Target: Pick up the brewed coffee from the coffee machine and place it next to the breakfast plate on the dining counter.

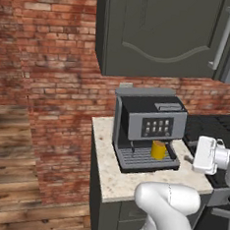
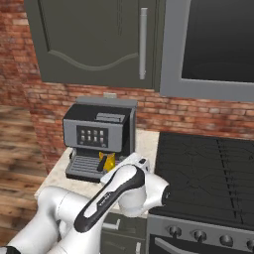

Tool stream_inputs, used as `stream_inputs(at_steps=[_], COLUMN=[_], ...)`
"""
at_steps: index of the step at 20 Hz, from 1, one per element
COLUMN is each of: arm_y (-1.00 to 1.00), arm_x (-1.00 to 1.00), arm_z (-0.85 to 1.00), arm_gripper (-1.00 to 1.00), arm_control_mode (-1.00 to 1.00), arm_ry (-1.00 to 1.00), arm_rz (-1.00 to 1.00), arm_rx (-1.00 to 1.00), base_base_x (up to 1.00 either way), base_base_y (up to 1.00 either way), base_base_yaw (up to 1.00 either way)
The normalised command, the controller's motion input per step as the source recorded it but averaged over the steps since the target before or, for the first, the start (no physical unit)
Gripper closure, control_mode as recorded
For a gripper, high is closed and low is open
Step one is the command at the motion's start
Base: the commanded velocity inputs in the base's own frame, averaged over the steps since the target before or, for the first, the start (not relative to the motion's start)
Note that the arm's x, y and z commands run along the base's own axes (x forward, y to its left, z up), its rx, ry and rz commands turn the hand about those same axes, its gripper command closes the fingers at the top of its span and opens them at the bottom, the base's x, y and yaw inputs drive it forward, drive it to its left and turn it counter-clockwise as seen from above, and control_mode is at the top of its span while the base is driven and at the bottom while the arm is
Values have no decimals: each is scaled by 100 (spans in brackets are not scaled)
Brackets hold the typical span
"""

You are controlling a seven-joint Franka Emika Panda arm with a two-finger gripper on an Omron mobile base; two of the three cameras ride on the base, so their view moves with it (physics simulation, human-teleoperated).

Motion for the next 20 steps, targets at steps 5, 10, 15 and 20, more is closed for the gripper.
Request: stream_inputs(at_steps=[5,10,15,20], arm_y=[0,0,0,0], arm_x=[17,11,12,13], arm_z=[-27,-22,-13,-15], arm_gripper=[-100,-100,-100,-100], arm_control_mode=[-100,-100,-100,-100], arm_ry=[0,0,0,0], arm_rz=[0,0,0,0], arm_rx=[11,5,0,0], base_base_x=[0,0,0,0], base_base_y=[0,0,0,0], base_base_yaw=[0,0,0,0])
